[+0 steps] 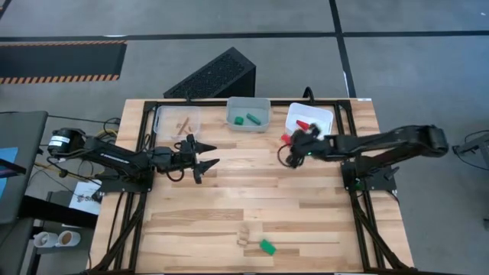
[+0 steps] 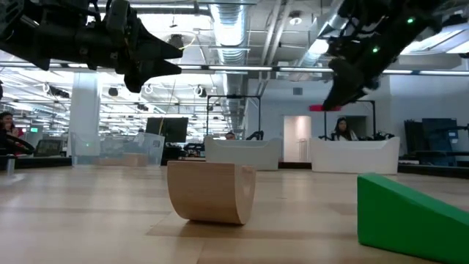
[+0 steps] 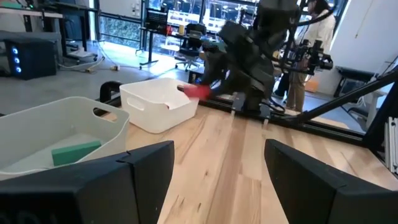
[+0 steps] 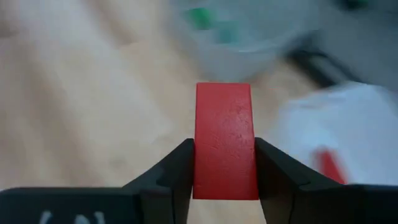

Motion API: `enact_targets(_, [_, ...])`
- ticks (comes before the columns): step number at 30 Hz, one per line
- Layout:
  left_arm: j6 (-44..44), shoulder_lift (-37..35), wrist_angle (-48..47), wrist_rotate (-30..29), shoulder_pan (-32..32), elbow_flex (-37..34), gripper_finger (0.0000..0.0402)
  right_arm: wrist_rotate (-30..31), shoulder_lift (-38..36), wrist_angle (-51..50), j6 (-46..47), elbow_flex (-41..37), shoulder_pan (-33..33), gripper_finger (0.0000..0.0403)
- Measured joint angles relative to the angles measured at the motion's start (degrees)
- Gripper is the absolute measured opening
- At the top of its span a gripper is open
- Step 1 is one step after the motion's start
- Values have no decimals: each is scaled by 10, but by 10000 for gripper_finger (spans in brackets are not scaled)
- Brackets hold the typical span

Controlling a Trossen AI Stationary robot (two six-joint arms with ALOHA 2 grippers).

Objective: Sort & place blocks by color
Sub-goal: Put the red block into the white bin, then put the green block into the gray bin

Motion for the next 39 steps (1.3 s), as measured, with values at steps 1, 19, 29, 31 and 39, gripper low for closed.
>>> enact_targets(1, [0, 0, 1, 0, 0, 0, 236, 34, -15, -20, 22, 0, -3, 164])
enact_targets(19, [-19, 0, 1, -1, 0, 0, 236, 79, -14, -168, 80, 0, -214, 191])
enact_targets(29, [-19, 0, 1, -2, 0, 0, 236, 61, 17, -169, 79, 1, -241, 248])
enact_targets(31, [-19, 0, 1, -3, 0, 0, 236, 31, 12, -162, 67, 1, -229, 249])
enact_targets(39, [-19, 0, 1, -2, 0, 0, 236, -120, -7, -55, 45, 1, -76, 236])
